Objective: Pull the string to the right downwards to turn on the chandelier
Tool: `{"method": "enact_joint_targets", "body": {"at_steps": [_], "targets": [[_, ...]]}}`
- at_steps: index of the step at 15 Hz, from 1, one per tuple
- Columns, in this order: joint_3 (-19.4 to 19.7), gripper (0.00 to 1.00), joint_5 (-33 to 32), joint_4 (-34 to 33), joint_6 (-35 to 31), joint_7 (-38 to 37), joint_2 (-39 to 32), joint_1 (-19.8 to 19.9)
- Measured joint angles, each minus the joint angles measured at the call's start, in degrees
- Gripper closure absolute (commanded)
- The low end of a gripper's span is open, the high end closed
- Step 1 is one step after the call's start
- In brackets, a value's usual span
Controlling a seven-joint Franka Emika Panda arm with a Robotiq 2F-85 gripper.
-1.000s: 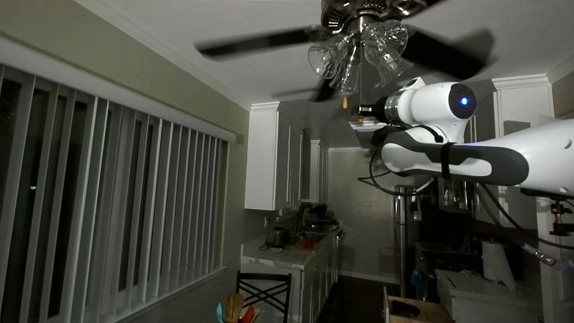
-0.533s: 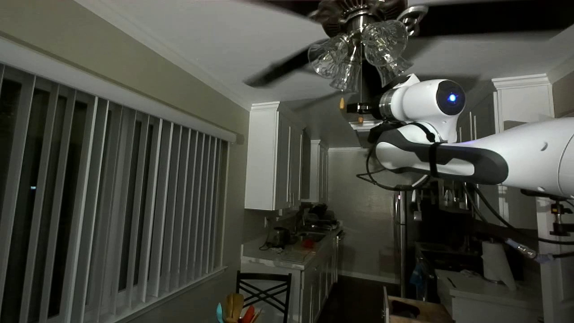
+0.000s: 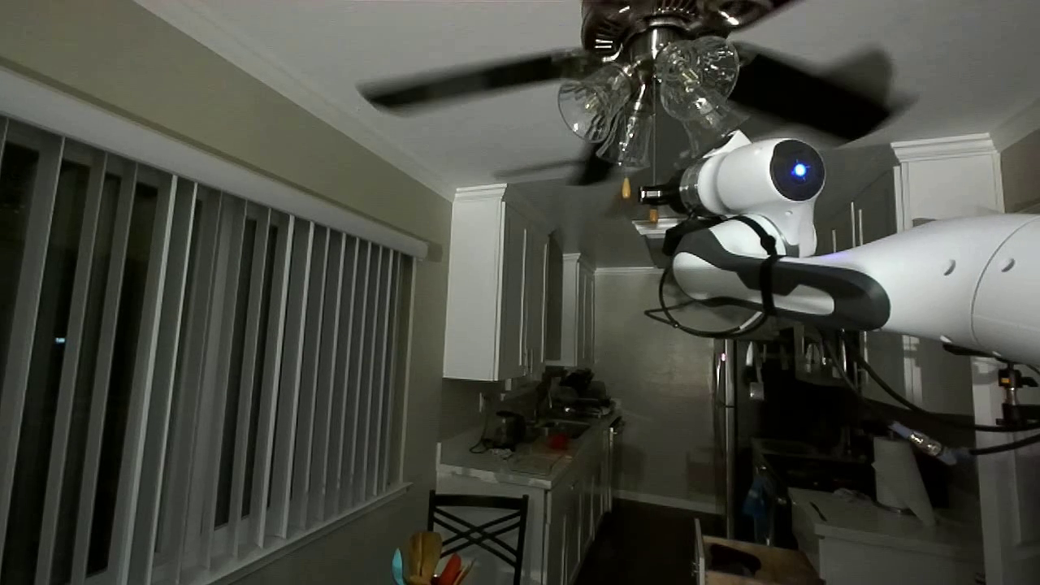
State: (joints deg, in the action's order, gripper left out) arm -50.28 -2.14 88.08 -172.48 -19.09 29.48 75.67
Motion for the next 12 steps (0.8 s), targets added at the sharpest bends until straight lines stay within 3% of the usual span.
{"method": "enact_joint_targets", "body": {"at_steps": [4,5,12], "targets": [[-1.34,0.97,0.0,-1.17,0.56,-0.01,-0.05,1.92],[-1.63,1.0,0.0,-1.42,0.72,-0.01,-0.05,2.32],[-2.59,0.99,0.0,-2.67,1.45,-0.04,-0.09,3.99]]}}
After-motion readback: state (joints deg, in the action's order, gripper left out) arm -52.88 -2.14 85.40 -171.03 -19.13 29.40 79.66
